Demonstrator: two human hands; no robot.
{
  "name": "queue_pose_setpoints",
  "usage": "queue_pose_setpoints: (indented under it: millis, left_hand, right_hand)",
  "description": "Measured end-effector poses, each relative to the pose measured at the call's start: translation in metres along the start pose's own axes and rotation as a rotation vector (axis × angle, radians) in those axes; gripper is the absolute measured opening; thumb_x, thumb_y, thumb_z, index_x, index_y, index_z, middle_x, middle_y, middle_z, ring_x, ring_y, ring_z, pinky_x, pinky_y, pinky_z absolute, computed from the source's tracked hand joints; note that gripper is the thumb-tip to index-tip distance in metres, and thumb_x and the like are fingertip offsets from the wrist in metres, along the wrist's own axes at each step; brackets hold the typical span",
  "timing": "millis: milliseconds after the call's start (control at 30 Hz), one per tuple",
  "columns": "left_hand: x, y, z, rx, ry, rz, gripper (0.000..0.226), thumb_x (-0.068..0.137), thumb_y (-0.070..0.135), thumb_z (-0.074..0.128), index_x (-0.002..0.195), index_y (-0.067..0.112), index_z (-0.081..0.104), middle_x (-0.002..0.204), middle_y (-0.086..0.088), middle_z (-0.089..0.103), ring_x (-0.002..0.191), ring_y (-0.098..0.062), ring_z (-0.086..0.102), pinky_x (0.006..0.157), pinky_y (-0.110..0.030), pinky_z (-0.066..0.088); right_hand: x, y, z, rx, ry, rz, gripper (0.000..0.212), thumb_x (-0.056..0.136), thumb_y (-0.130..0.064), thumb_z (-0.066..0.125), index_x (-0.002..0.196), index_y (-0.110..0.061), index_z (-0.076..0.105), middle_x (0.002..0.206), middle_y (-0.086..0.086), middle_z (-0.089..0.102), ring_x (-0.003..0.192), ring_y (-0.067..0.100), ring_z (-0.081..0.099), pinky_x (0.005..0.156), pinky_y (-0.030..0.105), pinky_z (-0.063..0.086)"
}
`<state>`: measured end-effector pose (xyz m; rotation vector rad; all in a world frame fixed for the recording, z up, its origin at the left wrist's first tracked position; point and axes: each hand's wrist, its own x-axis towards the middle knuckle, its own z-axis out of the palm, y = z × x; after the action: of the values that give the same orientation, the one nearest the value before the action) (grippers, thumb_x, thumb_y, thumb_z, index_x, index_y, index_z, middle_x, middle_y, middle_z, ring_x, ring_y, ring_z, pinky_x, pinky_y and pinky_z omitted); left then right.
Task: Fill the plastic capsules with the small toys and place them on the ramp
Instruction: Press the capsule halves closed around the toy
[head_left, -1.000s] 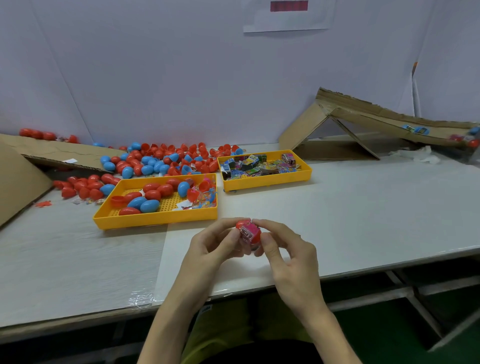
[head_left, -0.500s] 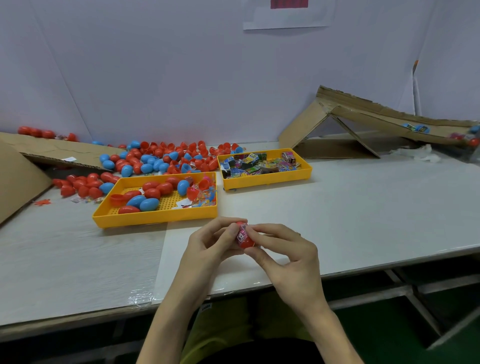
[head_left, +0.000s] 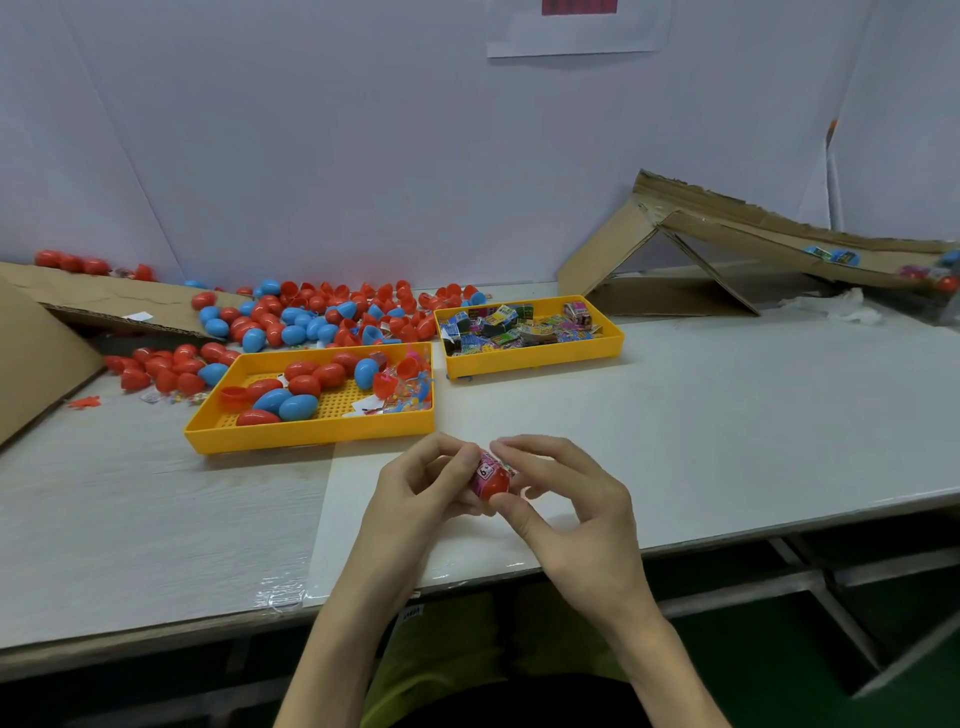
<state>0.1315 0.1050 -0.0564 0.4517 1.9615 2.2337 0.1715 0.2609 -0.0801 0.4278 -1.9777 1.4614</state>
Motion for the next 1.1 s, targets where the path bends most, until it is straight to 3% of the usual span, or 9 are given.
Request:
queue_pose_setpoints:
  millis: [133,300,467,600,700,800,933,1100]
  left_hand:
    - [0.001,0.000,0.000,0.027,-0.004,0.005,0.039,0.080,0.055,0.072,0.087,0.016,0.072,0.083,-0.020,0.067,0.080,-0.042,0.064,0.075,-0.036,0.055]
    - [0.001,0.000,0.001,0.058,-0.004,-0.012,0.037,0.078,0.056,0.066,0.083,0.020,0.074,0.073,-0.006,0.065,0.063,-0.015,0.055,0.065,-0.022,0.050]
    - [0.000,-0.002,0.001,0.100,0.025,-0.010,0.037,0.077,0.058,0.063,0.084,0.024,0.075,0.075,-0.002,0.066,0.064,-0.014,0.054,0.066,-0.026,0.047]
    - [0.000,-0.001,0.001,0.141,0.012,0.008,0.036,0.078,0.062,0.069,0.087,0.028,0.075,0.075,-0.002,0.067,0.061,-0.014,0.055,0.064,-0.022,0.048]
    - [-0.003,0.000,0.000,0.222,-0.066,0.043,0.024,0.081,0.052,0.075,0.099,0.036,0.075,0.086,-0.002,0.072,0.075,-0.012,0.066,0.072,-0.020,0.054]
    - [-0.006,0.001,0.001,0.257,-0.120,0.066,0.038,0.071,0.048,0.079,0.107,0.038,0.072,0.094,0.000,0.074,0.088,-0.015,0.070,0.079,-0.024,0.058]
    - [-0.007,0.000,0.004,0.256,-0.076,0.089,0.035,0.068,0.045,0.082,0.101,0.036,0.072,0.091,-0.002,0.075,0.085,-0.019,0.071,0.080,-0.032,0.060]
    - [-0.008,0.000,0.006,0.254,-0.039,0.095,0.039,0.064,0.054,0.079,0.097,0.034,0.073,0.088,0.000,0.075,0.084,-0.019,0.072,0.071,-0.025,0.058]
  right_hand:
    - [0.000,-0.001,-0.001,-0.015,-0.033,0.018,0.027,0.082,-0.023,0.076,0.109,-0.022,0.077,0.110,-0.014,0.072,0.106,0.008,0.066,0.083,0.016,0.053]
    - [-0.001,-0.004,-0.004,0.076,0.008,0.160,0.019,0.084,-0.028,0.075,0.102,-0.035,0.076,0.099,-0.020,0.074,0.088,0.010,0.073,0.078,0.016,0.054]
    - [-0.002,-0.007,0.002,0.007,0.064,0.122,0.013,0.083,-0.035,0.070,0.093,-0.041,0.073,0.086,-0.024,0.073,0.076,0.002,0.072,0.071,0.007,0.049]
    - [-0.003,-0.005,0.005,-0.060,0.096,0.088,0.005,0.089,-0.037,0.070,0.092,-0.039,0.069,0.087,-0.021,0.072,0.071,0.002,0.071,0.070,0.008,0.049]
    - [-0.004,-0.004,0.006,-0.091,0.137,0.056,0.006,0.091,-0.037,0.063,0.094,-0.032,0.066,0.088,-0.018,0.069,0.071,0.003,0.071,0.070,0.011,0.051]
    - [-0.005,-0.002,0.008,-0.158,0.158,0.009,0.007,0.092,-0.035,0.057,0.096,-0.032,0.062,0.092,-0.020,0.065,0.080,0.000,0.067,0.071,0.007,0.049]
    - [-0.007,0.003,0.010,-0.207,0.161,-0.023,0.005,0.094,-0.030,0.055,0.099,-0.030,0.058,0.090,-0.027,0.059,0.085,-0.004,0.063,0.070,0.004,0.046]
    - [-0.009,0.005,0.011,-0.237,0.171,-0.068,0.007,0.095,-0.029,0.053,0.100,-0.025,0.056,0.091,-0.017,0.056,0.086,-0.006,0.061,0.071,0.001,0.044]
